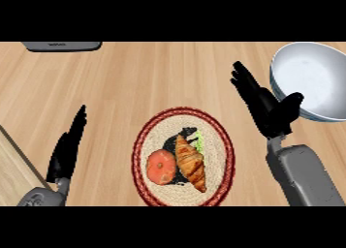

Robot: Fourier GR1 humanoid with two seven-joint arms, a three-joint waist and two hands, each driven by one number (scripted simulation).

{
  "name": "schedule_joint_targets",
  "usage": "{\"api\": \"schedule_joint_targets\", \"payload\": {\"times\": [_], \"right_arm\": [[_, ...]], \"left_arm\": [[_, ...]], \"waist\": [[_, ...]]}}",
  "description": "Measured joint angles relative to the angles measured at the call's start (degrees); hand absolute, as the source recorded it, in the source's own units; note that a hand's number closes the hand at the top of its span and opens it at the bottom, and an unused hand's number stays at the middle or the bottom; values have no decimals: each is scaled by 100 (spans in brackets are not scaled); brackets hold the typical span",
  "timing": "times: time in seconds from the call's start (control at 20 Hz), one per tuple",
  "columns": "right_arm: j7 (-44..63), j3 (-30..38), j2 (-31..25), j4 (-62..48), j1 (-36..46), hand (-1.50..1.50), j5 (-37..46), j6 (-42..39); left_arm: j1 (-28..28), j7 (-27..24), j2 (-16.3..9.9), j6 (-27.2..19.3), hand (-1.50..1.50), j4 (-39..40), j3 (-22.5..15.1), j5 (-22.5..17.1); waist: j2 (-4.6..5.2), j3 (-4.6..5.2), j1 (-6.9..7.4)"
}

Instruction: Pick the croissant from the placemat and place it in the bowl

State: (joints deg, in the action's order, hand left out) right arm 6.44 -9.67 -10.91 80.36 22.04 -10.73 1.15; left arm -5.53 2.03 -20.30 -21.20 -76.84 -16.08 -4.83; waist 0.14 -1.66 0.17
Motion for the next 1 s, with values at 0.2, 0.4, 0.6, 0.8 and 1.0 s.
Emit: {"api": "schedule_joint_targets", "payload": {"times": [0.2, 0.4, 0.6, 0.8, 1.0], "right_arm": [[110, -806, 89, 124, -133, 150, 554, -160], [235, -1736, -254, 235, 95, -150, 1829, -76], [-393, -2134, 182, 764, -734, -150, 2625, 1235], [-1282, -2721, 416, 1304, -1739, -150, 3139, 2104], [-1087, -3114, 388, 2070, -2185, -150, 4000, 2582]], "left_arm": [[-192, -19, 112, 75, 0, -244, 8, -58], [-413, -57, 274, 208, 0, -446, 9, -236], [-420, -62, 346, 326, 0, -674, 102, -468], [-397, -99, 424, 434, 0, -773, 112, -559], [-367, 25, 438, 485, 0, -986, 134, -546]], "waist": [[-32, 109, 11], [-152, 199, -33], [-133, 175, -169], [-83, 167, -154], [-59, 168, -104]]}}
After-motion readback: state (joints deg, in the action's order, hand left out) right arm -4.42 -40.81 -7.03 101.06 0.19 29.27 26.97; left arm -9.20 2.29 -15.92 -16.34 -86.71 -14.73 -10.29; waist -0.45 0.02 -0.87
